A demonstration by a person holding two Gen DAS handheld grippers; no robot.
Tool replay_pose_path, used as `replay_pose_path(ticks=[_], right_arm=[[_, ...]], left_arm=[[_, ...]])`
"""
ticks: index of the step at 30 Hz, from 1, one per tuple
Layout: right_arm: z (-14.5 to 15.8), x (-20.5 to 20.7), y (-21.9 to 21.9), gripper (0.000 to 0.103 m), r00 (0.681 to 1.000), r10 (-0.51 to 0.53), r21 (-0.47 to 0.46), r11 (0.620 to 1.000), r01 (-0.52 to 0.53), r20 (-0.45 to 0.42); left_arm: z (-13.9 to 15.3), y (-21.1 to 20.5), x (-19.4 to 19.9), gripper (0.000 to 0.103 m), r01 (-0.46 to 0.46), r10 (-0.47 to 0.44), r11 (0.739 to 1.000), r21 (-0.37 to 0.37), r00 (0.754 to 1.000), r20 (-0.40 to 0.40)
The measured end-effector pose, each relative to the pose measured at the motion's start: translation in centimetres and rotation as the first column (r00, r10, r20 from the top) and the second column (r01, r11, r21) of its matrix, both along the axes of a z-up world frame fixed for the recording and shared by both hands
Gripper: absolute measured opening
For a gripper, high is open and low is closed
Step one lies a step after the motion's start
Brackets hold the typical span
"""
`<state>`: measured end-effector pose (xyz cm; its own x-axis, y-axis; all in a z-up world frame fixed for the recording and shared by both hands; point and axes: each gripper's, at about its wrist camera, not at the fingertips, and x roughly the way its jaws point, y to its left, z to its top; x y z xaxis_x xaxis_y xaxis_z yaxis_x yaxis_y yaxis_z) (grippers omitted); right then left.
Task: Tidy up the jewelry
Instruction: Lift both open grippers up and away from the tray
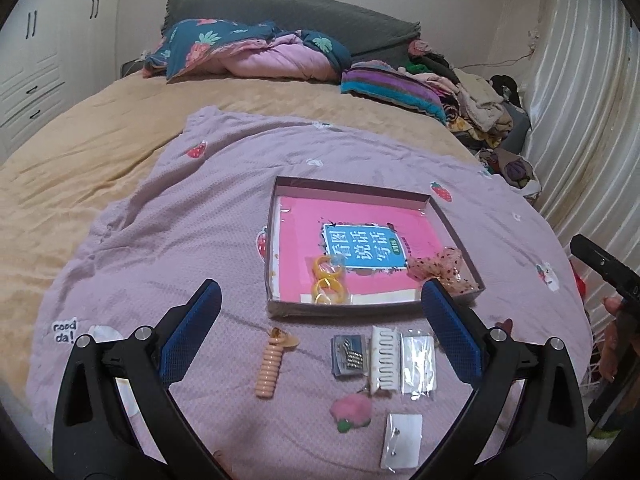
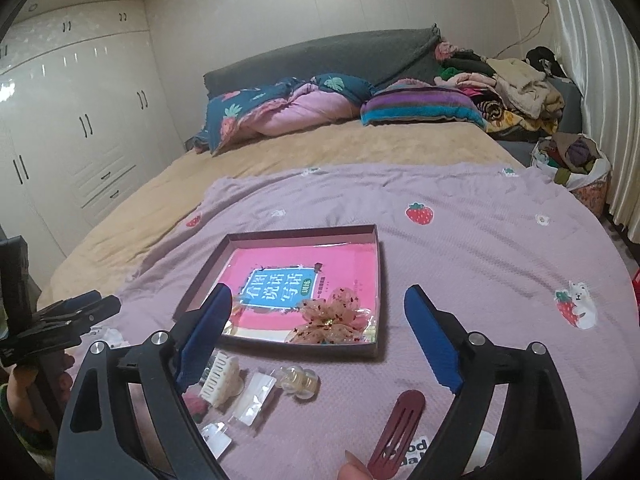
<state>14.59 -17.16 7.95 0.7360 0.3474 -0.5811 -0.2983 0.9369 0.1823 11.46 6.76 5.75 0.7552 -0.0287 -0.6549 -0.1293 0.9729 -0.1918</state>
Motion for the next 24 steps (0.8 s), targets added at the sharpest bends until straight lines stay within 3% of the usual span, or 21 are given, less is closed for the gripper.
replay_pose_path(ticks=[15,24], right_arm=[[0.0,-3.7,-0.2,0.088,1.0,0.017,-0.033,0.999,-0.016,0.014],[-1.1,-5.3,-0.4,0.09,1.0,0.02,-0.046,0.999,-0.02,-0.003]], left_arm=[[0.1,-2.3,-3.2,0.094,0.051,-0.052,0.998,0.039,0.999,0.017],[-1.3,-3.7,-4.5,0.094,0.086,-0.085,0.995,0.052,0.996,-0.009]])
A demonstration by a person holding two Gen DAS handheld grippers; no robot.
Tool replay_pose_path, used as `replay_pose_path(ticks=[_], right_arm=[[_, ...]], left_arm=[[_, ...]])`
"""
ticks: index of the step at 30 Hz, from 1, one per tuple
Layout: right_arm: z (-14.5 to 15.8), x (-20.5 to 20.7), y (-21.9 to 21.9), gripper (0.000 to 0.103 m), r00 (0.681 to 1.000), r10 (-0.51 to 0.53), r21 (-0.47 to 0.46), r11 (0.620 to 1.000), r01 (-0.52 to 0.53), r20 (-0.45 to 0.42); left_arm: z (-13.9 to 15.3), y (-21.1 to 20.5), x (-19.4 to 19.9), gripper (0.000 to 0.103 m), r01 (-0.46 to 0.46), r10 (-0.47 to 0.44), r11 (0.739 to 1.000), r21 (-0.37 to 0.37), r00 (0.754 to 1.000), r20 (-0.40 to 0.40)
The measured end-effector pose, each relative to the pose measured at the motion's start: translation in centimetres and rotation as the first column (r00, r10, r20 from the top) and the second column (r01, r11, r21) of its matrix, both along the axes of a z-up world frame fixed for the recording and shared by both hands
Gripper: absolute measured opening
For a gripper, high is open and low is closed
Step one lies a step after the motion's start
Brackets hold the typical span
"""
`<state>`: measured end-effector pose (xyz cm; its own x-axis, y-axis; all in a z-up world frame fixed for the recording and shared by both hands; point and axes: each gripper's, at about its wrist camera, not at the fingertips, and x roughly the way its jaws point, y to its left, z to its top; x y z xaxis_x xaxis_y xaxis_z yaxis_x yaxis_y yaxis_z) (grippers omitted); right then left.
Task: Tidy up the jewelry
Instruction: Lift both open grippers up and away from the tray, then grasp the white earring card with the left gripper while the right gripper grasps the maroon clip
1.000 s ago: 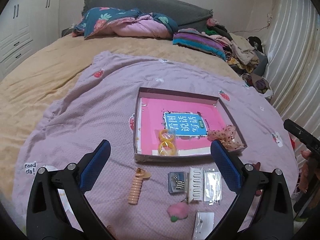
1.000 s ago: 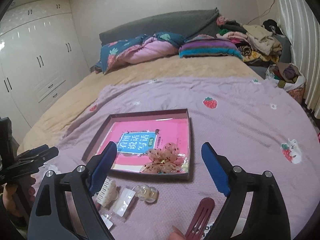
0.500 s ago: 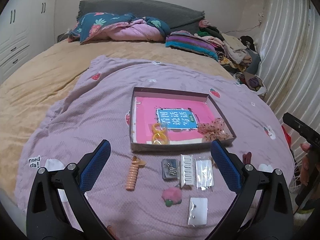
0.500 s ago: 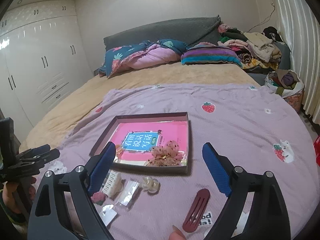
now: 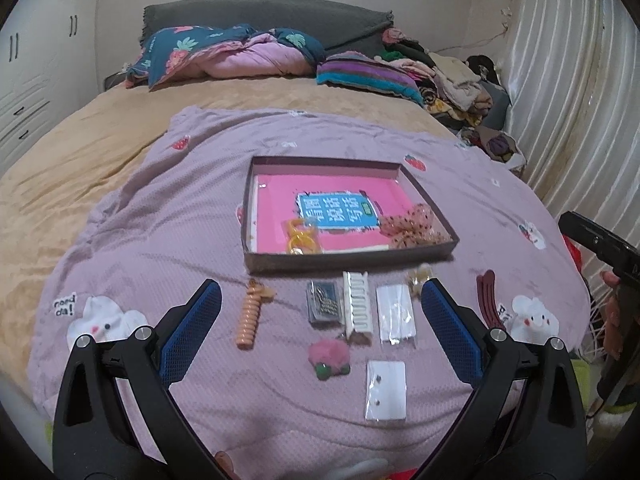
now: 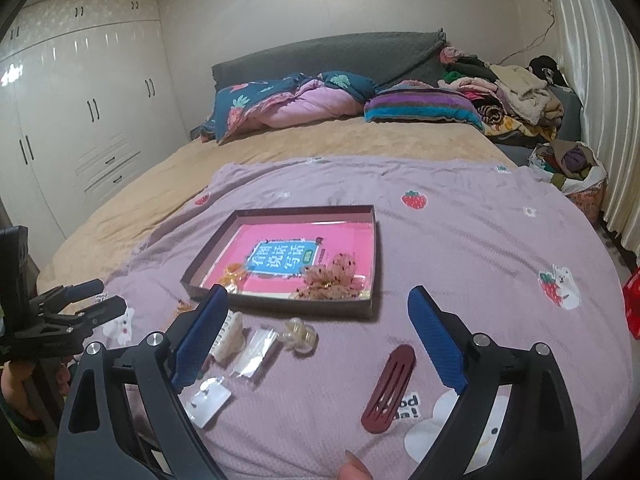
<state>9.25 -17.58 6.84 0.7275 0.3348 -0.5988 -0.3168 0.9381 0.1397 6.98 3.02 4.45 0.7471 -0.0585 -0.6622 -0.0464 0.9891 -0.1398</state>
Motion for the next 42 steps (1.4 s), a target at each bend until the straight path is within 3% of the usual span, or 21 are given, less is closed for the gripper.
replay_pose_path(ticks=[22,42], right_arm=[[-3.8,-1.4,-1.7,0.091,0.997,-0.029,-0.028,0.999,0.027,-0.066],[-9.0,-0.9,-2.9,0.091,0.983,-0.058,-0.061,0.997,0.048,-0.177]], left_arm=[[-3.9,-2.7,-1.4,0.094,0.056,-0.053,0.998,0.029,0.994,-0.096],[-9.6,-6.7,-1.2,0.093,0.194,-0.187,0.981,0.01,0.956,-0.226]])
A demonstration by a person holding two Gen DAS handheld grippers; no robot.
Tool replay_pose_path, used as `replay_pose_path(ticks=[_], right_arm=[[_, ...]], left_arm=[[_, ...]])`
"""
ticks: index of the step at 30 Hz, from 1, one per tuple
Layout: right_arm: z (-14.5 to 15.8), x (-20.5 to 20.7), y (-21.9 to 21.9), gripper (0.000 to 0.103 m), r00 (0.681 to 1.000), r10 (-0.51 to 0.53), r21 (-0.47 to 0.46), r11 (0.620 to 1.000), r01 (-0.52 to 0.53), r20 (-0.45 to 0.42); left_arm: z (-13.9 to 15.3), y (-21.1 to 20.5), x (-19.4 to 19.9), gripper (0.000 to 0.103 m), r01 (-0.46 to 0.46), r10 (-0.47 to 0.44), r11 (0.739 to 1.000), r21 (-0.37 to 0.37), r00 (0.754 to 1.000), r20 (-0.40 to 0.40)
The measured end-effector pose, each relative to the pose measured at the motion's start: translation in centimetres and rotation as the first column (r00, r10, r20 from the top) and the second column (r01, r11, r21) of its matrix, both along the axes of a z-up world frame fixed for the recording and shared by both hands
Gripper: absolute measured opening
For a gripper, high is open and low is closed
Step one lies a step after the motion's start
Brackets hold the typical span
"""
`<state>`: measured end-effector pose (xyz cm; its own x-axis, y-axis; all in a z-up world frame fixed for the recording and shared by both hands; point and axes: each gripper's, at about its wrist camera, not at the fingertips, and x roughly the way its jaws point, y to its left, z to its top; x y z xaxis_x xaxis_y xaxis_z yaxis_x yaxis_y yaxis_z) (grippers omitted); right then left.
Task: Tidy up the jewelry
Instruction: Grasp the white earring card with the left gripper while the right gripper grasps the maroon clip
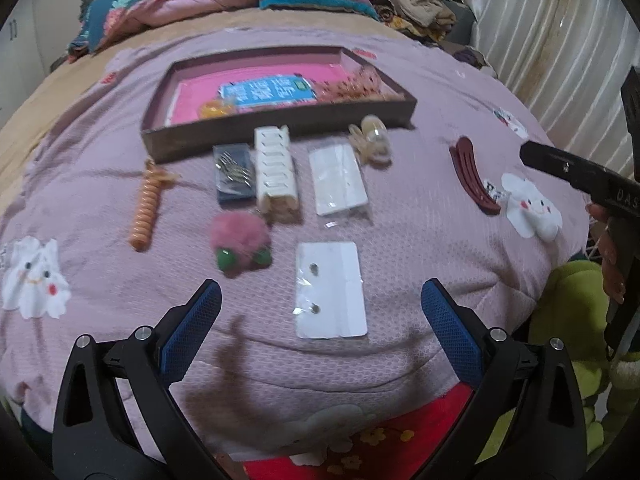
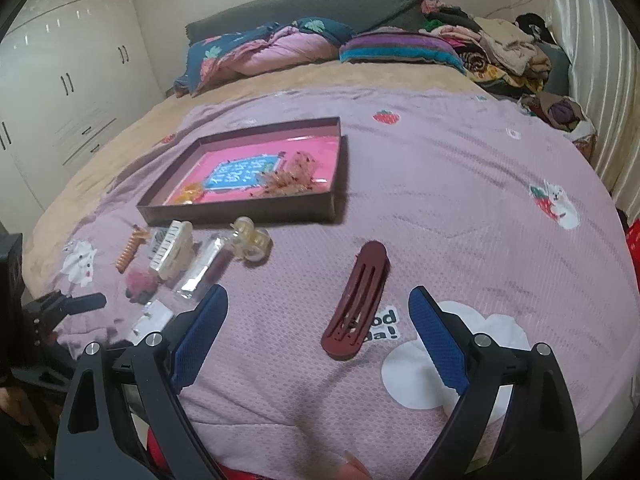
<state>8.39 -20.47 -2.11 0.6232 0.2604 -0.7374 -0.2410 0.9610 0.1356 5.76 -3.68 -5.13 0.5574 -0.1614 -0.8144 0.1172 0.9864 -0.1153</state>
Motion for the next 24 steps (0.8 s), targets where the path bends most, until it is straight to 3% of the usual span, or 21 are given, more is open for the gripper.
replay_pose_path(ticks=[10,18,24], right_arm=[[-3.6,2.3,-0.2,0.091,0.996,-0.041,-0.032,0.999,0.039,-0.083],[-6.8,5.7,0.0,0.084,0.987,-0.074,-0.099,0.993,0.06,-0.143],[-8.3,6.9,0.4,0.061,0.984,-0.073,-0.123,0.991,0.053,-0.163]], left_arm=[[-2.2,-0.5,0.8,0.091,0.009,-0.009,1.0,0.008,0.999,-0.039],[-3.4,-1.7,1.5,0.068,0.021,-0.019,0.999,0.049,0.999,-0.043],[-3.2,-2.1,1.4,0.041,0.018,-0.016,0.998,0.063,0.999,-0.028]])
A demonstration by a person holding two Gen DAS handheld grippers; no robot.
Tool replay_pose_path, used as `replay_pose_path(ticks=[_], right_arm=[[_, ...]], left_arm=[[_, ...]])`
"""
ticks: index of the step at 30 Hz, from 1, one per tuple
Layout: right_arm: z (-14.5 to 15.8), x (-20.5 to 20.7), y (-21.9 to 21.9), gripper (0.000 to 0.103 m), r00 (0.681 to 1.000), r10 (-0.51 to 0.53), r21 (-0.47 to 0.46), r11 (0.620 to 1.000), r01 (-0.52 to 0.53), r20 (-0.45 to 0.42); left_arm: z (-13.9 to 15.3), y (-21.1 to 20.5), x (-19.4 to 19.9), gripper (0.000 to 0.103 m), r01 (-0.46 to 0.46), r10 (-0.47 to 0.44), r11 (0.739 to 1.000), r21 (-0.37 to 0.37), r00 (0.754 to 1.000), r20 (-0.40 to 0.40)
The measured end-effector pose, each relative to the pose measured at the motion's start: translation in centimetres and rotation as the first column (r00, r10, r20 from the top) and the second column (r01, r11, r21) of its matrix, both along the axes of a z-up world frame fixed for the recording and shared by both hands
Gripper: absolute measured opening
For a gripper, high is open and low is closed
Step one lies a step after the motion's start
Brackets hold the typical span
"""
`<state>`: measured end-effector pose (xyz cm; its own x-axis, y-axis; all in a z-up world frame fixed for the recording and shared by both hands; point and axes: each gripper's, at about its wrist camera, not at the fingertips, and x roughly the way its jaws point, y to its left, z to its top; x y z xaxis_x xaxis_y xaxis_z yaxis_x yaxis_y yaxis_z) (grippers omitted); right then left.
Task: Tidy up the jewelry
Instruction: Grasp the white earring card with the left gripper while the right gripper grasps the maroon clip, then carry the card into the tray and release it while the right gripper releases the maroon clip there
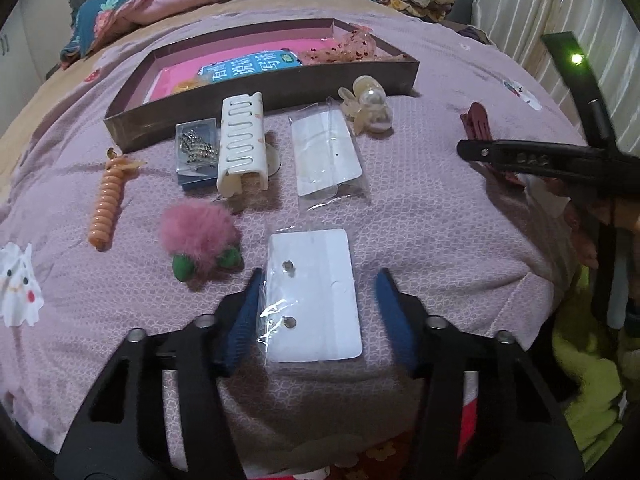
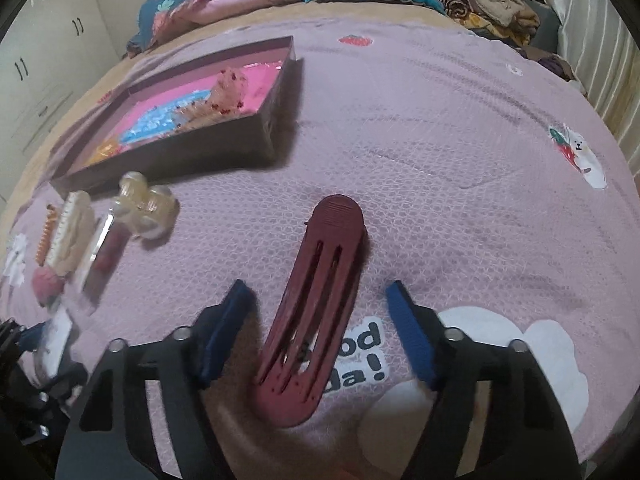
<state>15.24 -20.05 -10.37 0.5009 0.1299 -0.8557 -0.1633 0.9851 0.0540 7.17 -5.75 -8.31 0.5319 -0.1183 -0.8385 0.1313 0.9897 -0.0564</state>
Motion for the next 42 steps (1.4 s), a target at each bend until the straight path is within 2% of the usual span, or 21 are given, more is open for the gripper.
replay_pose_path(ticks=[2,3,7,16,23,32,42], right_arm=[[0.0,-0.2,0.4,0.043,1.0,0.023,0.005,1.0,-0.023,0.004],[0.1,-0.3,0.5,0.038,0.999,0.033,0.008,0.999,-0.033,0.006],[0.3,-1.2,0.8,0.032,0.999,0.048,0.016,0.999,-0.048,0.018],[2.1,-3.1,0.3,0.032,0.998,0.051,0.097,0.994,-0.055,0.037],[4.6,-3.7,0.2,0.032,0.994,0.054,0.127,0.99,-0.066,0.094],[7.5,-4.1,0.5,0.032,0.987,0.062,0.155,0.984,-0.085,0.151],[9.5,-3.1,1.5,0.032,0.981,0.078,0.163,0.981,-0.108,0.18]], left_arm=[[0.0,-0.1,0.0,0.034,0.006,-0.006,1.0,0.004,1.0,0.003],[0.1,-0.1,0.0,0.034,0.008,-0.008,1.0,0.002,1.0,0.002],[0.2,-0.1,0.0,0.032,0.014,-0.014,1.0,-0.003,1.0,0.0],[1.4,0.4,-0.1,0.032,0.017,-0.016,0.998,-0.058,1.0,0.011],[3.4,1.1,0.3,0.032,0.007,-0.002,0.997,-0.082,0.999,0.054],[5.0,2.9,1.5,0.032,-0.033,0.043,0.994,-0.108,0.995,0.091],[6.1,6.5,3.1,0.032,-0.105,0.119,0.985,-0.134,0.987,0.107]])
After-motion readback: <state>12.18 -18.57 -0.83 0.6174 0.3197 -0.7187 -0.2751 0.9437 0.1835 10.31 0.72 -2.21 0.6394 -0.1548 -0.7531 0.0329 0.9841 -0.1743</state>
